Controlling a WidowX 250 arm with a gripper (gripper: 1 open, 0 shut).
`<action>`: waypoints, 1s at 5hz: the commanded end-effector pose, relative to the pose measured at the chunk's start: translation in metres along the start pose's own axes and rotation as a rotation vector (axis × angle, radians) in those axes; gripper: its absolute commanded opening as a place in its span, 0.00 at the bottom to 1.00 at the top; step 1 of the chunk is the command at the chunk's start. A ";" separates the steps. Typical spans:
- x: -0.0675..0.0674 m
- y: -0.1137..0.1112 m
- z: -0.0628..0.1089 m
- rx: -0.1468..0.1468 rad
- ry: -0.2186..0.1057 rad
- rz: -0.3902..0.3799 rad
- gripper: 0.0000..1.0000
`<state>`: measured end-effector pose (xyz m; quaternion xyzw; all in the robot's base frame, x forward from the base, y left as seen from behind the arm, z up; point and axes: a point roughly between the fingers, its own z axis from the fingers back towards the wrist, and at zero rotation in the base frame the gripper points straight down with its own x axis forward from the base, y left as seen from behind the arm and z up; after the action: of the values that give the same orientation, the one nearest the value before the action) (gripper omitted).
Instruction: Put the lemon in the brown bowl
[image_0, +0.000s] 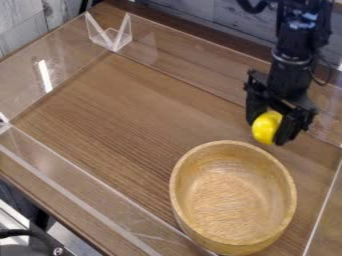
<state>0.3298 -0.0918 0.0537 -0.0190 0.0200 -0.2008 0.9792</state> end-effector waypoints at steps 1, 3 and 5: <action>-0.006 -0.001 0.034 0.019 -0.070 0.008 0.00; -0.023 -0.006 0.040 0.019 -0.064 0.011 0.00; -0.035 -0.012 0.045 0.019 -0.062 0.002 0.00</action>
<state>0.2904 -0.0849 0.0777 -0.0152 0.0239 -0.1999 0.9794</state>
